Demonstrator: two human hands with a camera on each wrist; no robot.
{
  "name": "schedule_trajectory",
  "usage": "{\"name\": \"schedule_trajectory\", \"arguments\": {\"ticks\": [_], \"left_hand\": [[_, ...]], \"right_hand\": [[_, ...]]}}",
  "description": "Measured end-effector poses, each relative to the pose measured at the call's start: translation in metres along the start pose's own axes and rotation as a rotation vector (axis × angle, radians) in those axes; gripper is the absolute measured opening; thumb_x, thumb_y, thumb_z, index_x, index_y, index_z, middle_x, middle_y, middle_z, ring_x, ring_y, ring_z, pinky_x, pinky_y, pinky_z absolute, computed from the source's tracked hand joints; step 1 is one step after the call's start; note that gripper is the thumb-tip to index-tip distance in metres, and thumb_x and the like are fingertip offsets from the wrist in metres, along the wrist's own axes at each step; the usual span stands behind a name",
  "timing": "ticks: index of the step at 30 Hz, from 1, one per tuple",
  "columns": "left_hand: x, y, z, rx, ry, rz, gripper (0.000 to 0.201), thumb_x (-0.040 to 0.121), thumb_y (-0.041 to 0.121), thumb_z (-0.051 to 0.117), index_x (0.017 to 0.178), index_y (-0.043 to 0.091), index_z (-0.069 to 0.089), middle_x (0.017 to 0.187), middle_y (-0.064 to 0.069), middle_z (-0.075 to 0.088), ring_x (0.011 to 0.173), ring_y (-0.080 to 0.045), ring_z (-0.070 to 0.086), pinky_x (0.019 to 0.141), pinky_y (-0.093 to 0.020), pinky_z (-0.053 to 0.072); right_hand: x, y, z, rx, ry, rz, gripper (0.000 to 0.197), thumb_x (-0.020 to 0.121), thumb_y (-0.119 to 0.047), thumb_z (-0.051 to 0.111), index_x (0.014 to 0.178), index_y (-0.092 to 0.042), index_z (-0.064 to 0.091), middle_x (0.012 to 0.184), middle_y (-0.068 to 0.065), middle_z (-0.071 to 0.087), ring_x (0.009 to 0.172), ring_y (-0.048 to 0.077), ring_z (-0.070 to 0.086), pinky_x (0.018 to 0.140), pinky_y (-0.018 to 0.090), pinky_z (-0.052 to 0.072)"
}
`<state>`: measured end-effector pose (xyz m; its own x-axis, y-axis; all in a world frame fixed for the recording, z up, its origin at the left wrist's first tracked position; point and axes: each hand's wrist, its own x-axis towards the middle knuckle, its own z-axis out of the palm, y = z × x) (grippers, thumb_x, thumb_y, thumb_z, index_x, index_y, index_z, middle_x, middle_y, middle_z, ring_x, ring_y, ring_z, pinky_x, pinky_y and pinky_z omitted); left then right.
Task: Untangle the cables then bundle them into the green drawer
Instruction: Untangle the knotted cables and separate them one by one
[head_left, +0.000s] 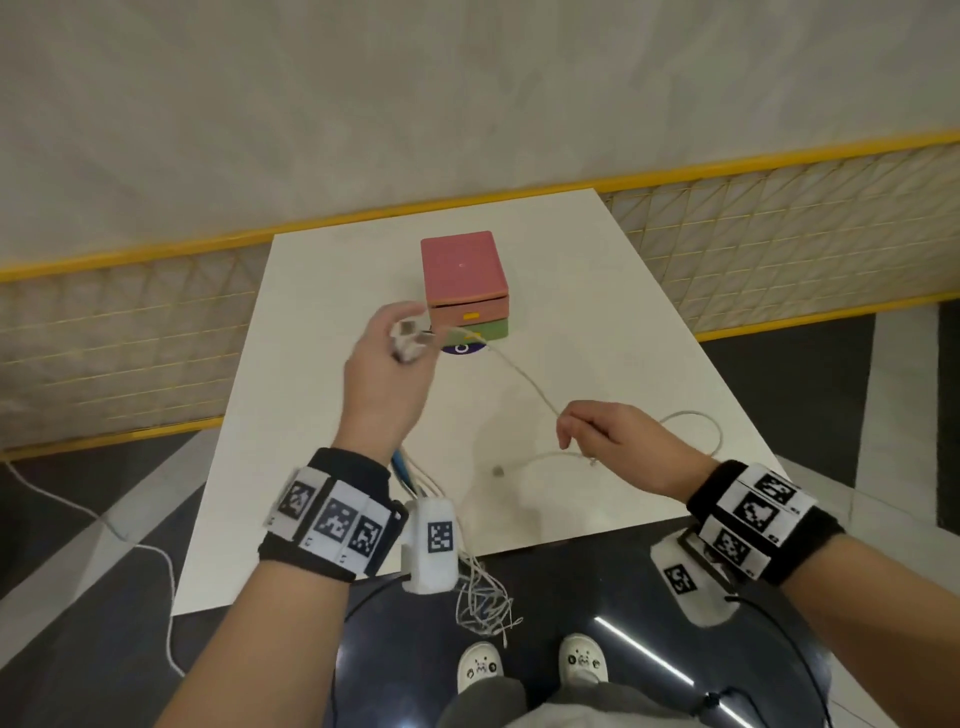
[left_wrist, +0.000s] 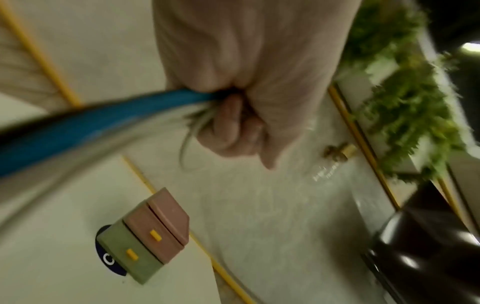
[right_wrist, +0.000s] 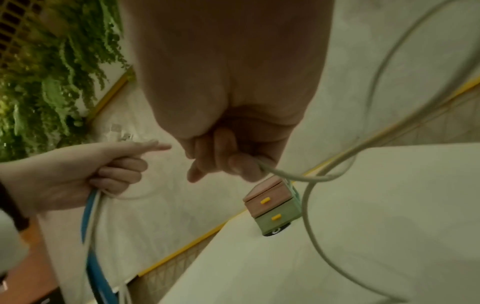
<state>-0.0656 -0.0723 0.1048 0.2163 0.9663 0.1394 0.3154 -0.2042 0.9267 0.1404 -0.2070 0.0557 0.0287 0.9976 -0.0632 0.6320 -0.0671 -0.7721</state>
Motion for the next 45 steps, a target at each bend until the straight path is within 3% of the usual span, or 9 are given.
{"name": "schedule_trajectory", "arguments": {"ticks": [5, 14, 19, 22, 26, 29, 31, 34, 45], "left_hand": [[-0.029, 0.010, 0.029, 0.243, -0.627, 0.107, 0.019, 0.091, 0.043, 0.064, 0.101, 0.027, 0.067, 0.075, 0.007, 0.061, 0.051, -0.002, 0.046, 0.054, -0.023, 0.043], [-0.005, -0.002, -0.009, 0.144, 0.117, 0.035, 0.030, 0.092, 0.035, 0.065, 0.070, 0.020, 0.051, 0.060, 0.008, 0.048, 0.061, -0.018, 0.044, 0.058, -0.028, 0.037], [-0.031, 0.009, 0.012, 0.171, -0.441, 0.123, 0.033, 0.090, 0.036, 0.068, 0.122, 0.034, 0.061, 0.092, 0.015, 0.065, 0.069, 0.012, 0.059, 0.061, -0.003, 0.041], [-0.038, 0.002, 0.022, 0.373, -0.709, 0.144, 0.024, 0.089, 0.043, 0.067, 0.107, 0.027, 0.066, 0.089, 0.004, 0.068, 0.075, -0.006, 0.060, 0.064, -0.013, 0.044], [-0.033, -0.004, 0.017, 0.489, -0.653, 0.245, 0.022, 0.091, 0.038, 0.065, 0.081, 0.020, 0.060, 0.069, 0.007, 0.057, 0.067, -0.014, 0.051, 0.059, -0.019, 0.037], [-0.031, -0.006, 0.011, 0.382, -0.435, 0.218, 0.024, 0.090, 0.039, 0.066, 0.079, 0.019, 0.062, 0.067, 0.005, 0.059, 0.060, -0.008, 0.049, 0.053, -0.011, 0.035], [-0.026, -0.006, 0.005, 0.315, -0.295, 0.167, 0.026, 0.091, 0.038, 0.066, 0.077, 0.017, 0.061, 0.063, 0.007, 0.054, 0.055, -0.006, 0.044, 0.051, -0.010, 0.035], [-0.020, -0.003, -0.001, 0.327, -0.277, 0.148, 0.027, 0.091, 0.039, 0.065, 0.078, 0.015, 0.060, 0.062, 0.007, 0.051, 0.055, -0.008, 0.043, 0.052, -0.009, 0.035], [-0.028, -0.004, 0.010, 0.503, -0.611, 0.194, 0.027, 0.091, 0.043, 0.064, 0.079, 0.019, 0.061, 0.063, 0.006, 0.053, 0.057, -0.008, 0.044, 0.052, -0.016, 0.033]], "right_hand": [[0.007, -0.029, 0.004, 0.074, 0.054, -0.115, 0.027, 0.100, -0.019, 0.042, 0.083, -0.012, 0.061, 0.057, -0.012, 0.044, 0.056, 0.005, 0.039, 0.057, 0.015, 0.034], [-0.009, 0.010, 0.009, 0.056, -0.082, -0.012, 0.025, 0.102, -0.020, 0.037, 0.085, -0.016, 0.055, 0.065, -0.012, 0.043, 0.060, 0.004, 0.037, 0.062, 0.017, 0.034], [-0.002, -0.012, 0.023, 0.106, -0.103, -0.070, 0.024, 0.102, -0.017, 0.038, 0.089, -0.009, 0.057, 0.062, -0.018, 0.047, 0.057, 0.001, 0.041, 0.059, 0.011, 0.035], [0.005, -0.020, 0.020, 0.226, -0.049, -0.082, 0.024, 0.101, -0.014, 0.039, 0.087, -0.006, 0.056, 0.062, -0.005, 0.045, 0.054, 0.003, 0.041, 0.057, 0.018, 0.038], [0.003, -0.009, 0.015, 0.098, -0.128, -0.104, 0.023, 0.098, -0.027, 0.049, 0.083, -0.013, 0.059, 0.072, -0.004, 0.061, 0.070, 0.008, 0.059, 0.084, 0.027, 0.045], [0.002, 0.021, 0.011, -0.251, -0.170, -0.083, 0.034, 0.097, -0.038, 0.048, 0.069, -0.022, 0.061, 0.097, -0.015, 0.061, 0.112, 0.000, 0.052, 0.118, 0.038, 0.012], [-0.002, 0.038, 0.012, -0.411, -0.240, 0.046, 0.039, 0.096, -0.044, 0.045, 0.068, -0.027, 0.066, 0.119, -0.016, 0.056, 0.137, 0.001, 0.028, 0.118, 0.045, -0.004], [-0.011, 0.048, 0.015, -0.475, -0.297, 0.140, 0.039, 0.094, -0.045, 0.048, 0.129, -0.028, 0.051, 0.149, -0.005, 0.036, 0.147, 0.010, 0.009, 0.119, 0.051, -0.004], [0.018, 0.002, 0.024, 0.209, 0.126, 0.049, 0.086, 0.083, 0.001, 0.058, 0.152, -0.020, 0.010, 0.126, -0.009, 0.051, 0.117, 0.011, 0.053, 0.087, 0.007, 0.039]]}}
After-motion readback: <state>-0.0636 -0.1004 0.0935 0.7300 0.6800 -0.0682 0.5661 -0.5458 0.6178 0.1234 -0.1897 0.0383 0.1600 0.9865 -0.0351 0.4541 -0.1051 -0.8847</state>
